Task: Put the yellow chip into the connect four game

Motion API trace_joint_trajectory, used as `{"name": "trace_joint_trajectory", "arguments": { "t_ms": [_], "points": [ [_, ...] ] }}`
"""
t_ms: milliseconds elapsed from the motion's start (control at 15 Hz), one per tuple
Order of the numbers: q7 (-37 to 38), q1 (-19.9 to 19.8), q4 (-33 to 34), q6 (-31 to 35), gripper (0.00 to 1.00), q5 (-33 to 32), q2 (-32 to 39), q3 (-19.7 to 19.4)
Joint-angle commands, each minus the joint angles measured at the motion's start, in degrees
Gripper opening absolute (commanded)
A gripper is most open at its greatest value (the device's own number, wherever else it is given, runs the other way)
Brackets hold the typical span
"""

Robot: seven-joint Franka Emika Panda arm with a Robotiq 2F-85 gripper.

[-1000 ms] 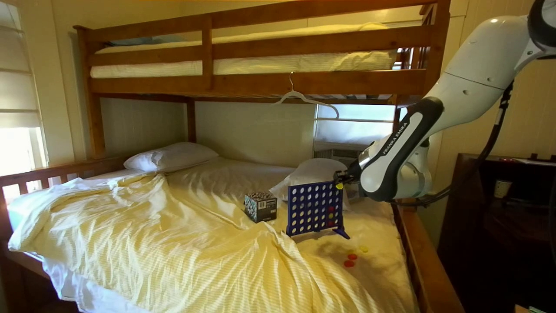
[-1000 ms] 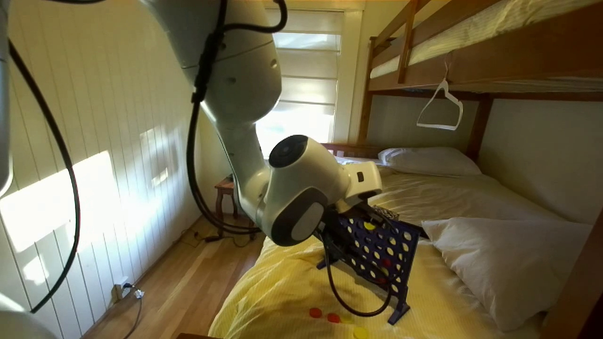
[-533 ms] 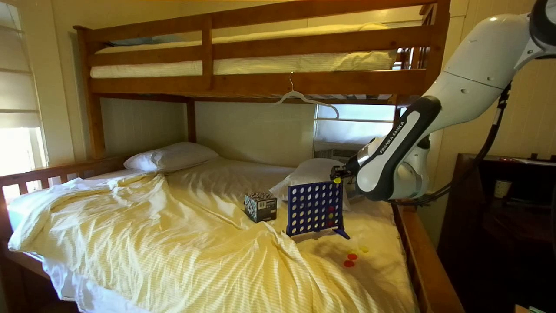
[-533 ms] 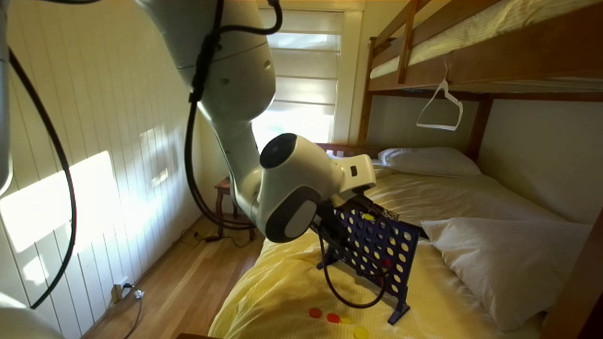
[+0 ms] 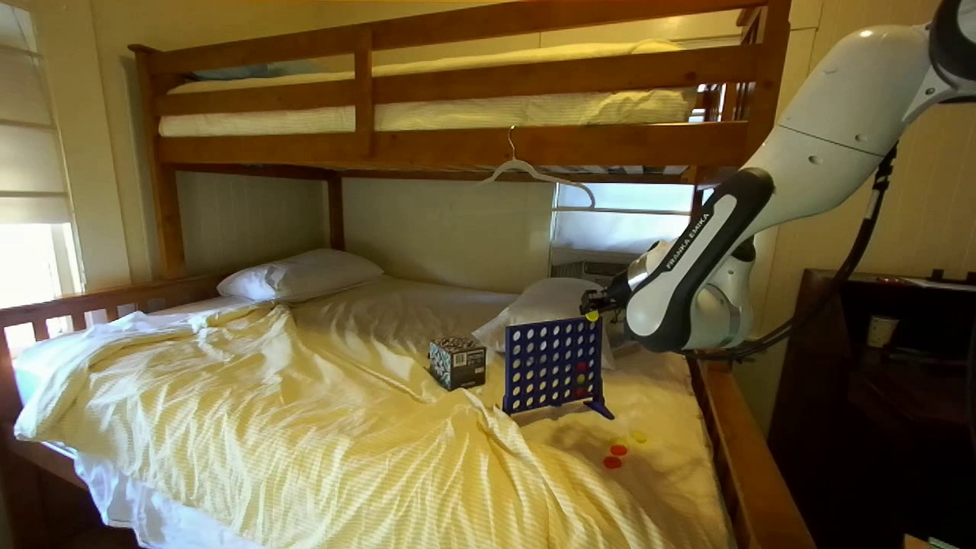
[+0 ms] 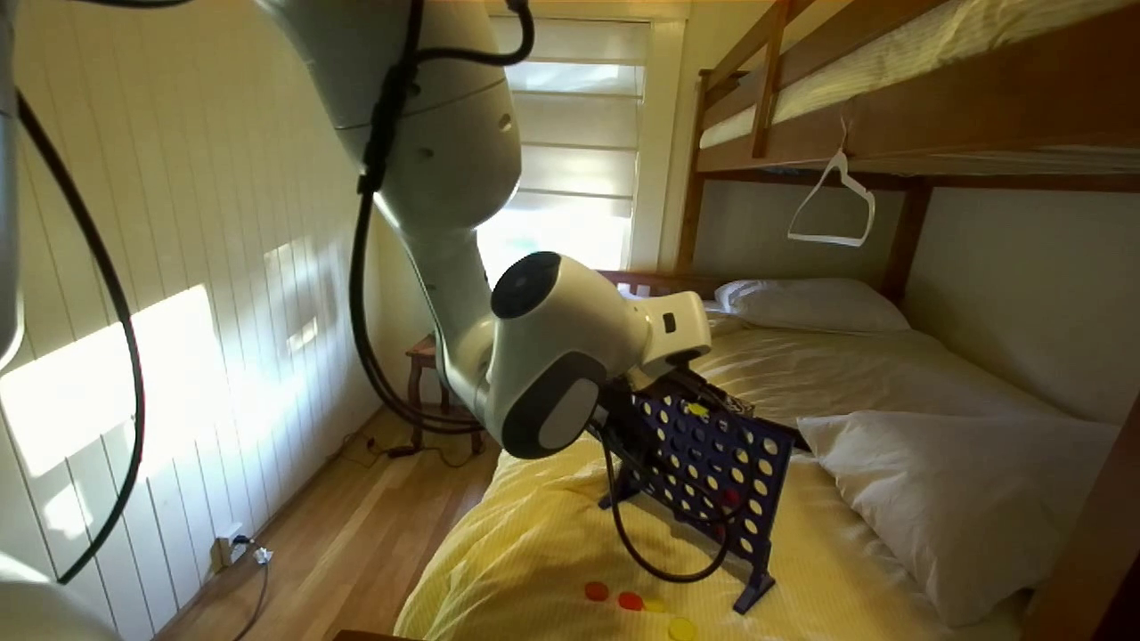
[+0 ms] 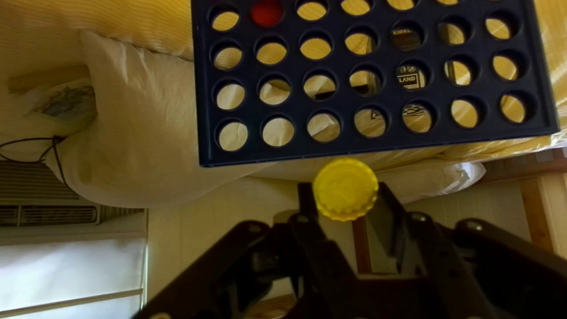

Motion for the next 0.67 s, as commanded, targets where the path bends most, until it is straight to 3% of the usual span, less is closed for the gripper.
{"name": "trace_joint_trajectory", "arguments": {
  "t_ms": [0, 133, 200, 467, 533, 600],
  "points": [
    [0.0, 0.0, 0.0, 0.0, 0.35, 0.0, 0.0, 0.0],
    [0.0, 0.0, 0.0, 0.0, 0.35, 0.0, 0.0, 0.0],
    [-0.5, 0.3, 0.7, 0.9, 0.1, 1.3, 1.0, -0.2],
    [0.3, 0.2, 2.2, 4.6, 0.1, 1.6, 3.2, -0.2],
    [-0.7, -4.0, 2.7, 6.2, 0.1, 2.0, 3.6, 4.1],
    [-0.2, -4.8, 3.1, 8.1, 0.1, 1.4, 4.4, 4.8]
  ]
}}
